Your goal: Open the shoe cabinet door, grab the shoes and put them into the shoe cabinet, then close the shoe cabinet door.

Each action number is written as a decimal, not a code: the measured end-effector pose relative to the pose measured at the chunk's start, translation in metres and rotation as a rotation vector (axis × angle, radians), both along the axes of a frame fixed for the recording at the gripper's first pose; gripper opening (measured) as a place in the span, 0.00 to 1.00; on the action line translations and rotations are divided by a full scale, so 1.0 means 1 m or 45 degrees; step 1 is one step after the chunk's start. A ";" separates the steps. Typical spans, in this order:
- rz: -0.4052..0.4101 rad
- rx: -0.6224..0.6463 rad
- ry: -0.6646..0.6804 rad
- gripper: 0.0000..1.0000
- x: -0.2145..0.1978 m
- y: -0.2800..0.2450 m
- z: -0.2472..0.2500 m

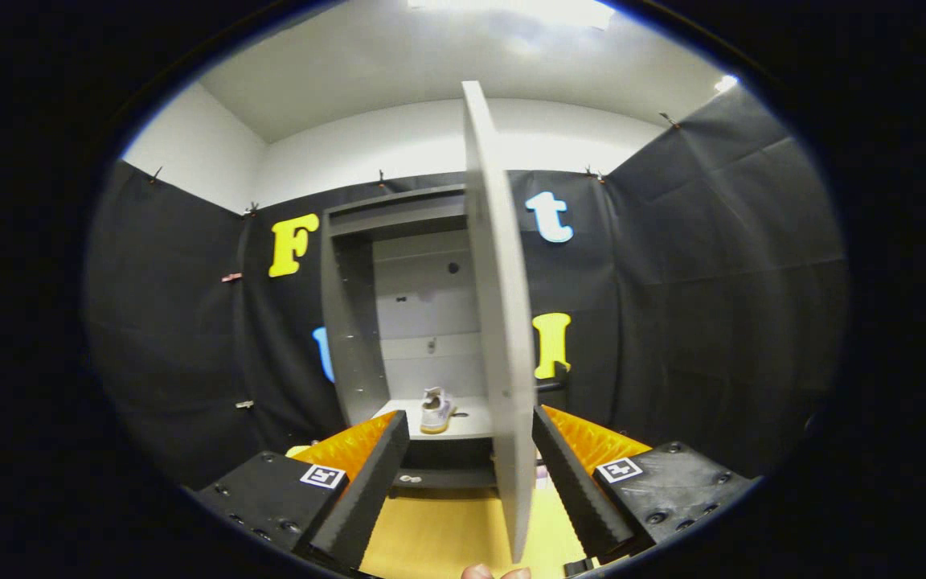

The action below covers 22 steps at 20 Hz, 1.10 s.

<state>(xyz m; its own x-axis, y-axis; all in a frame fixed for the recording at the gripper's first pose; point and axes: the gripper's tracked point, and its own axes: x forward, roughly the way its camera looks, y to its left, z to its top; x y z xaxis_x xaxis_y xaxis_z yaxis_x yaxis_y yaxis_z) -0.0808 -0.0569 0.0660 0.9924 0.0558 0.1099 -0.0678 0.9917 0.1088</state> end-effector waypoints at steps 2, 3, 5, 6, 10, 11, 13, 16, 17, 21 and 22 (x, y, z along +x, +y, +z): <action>-0.094 -0.016 -0.008 0.97 0.004 -0.032 -0.001; -0.162 -0.003 -0.015 0.97 0.003 -0.055 -0.001; -0.289 0.040 0.003 0.97 0.006 -0.093 -0.004; -0.354 0.036 0.017 0.97 0.010 -0.112 -0.011; -0.432 -0.032 0.077 0.97 0.039 -0.144 -0.031; -0.430 -0.047 0.082 0.97 0.047 -0.148 -0.035; -0.397 -0.052 0.128 0.97 0.064 -0.146 -0.045; -0.359 -0.044 0.158 0.98 0.075 -0.138 -0.048; -0.334 -0.052 0.148 0.97 0.076 -0.130 -0.045; -0.341 -0.087 0.141 0.95 0.070 -0.118 -0.043; -0.331 -0.082 0.148 0.95 0.069 -0.113 -0.043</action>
<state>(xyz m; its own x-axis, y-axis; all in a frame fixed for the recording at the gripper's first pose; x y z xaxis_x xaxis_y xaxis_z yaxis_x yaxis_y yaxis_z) -0.0119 -0.1702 0.0227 0.9801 -0.1986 -0.0009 0.1985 0.9794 0.0375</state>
